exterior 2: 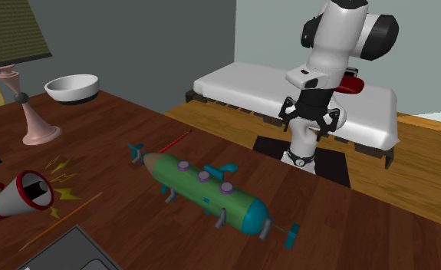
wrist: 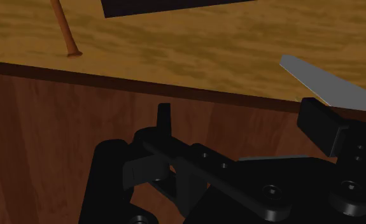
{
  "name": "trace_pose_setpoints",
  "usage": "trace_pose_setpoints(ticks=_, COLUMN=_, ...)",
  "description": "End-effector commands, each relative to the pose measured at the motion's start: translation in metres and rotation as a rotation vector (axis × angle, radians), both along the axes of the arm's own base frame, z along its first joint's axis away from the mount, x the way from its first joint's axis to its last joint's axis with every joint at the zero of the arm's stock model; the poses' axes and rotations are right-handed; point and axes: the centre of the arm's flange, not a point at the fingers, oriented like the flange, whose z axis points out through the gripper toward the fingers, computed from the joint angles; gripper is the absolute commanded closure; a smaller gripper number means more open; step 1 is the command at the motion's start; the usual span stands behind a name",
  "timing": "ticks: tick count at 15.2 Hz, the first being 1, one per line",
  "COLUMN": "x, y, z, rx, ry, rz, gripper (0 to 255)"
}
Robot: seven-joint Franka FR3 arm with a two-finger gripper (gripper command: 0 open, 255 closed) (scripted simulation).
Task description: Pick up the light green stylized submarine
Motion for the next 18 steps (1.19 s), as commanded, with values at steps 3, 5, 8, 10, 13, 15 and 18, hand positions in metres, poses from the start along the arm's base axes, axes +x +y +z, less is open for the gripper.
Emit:
trace_pose_setpoints(ticks=3, x=0.018, y=-0.020, z=0.001, rx=0.007, ry=-0.004, rz=0.004, gripper=0)
trace_pose_setpoints(ticks=5, x=0.036, y=-0.040, z=0.001, rx=0.014, ry=-0.008, rz=0.007, gripper=0)
trace_pose_setpoints(ticks=8, x=0.063, y=-0.069, z=0.002, rx=0.024, ry=-0.014, rz=0.013, gripper=0)
trace_pose_setpoints(ticks=10, x=0.081, y=-0.089, z=0.003, rx=0.031, ry=-0.018, rz=0.016, gripper=0)
trace_pose_setpoints(ticks=13, x=0.109, y=-0.118, z=0.003, rx=0.041, ry=-0.024, rz=0.022, gripper=0)
trace_pose_setpoints(ticks=15, x=0.127, y=-0.137, z=0.003, rx=0.048, ry=-0.028, rz=0.025, gripper=0)
trace_pose_setpoints(ticks=18, x=0.155, y=-0.166, z=0.004, rx=0.059, ry=-0.034, rz=0.031, gripper=0)
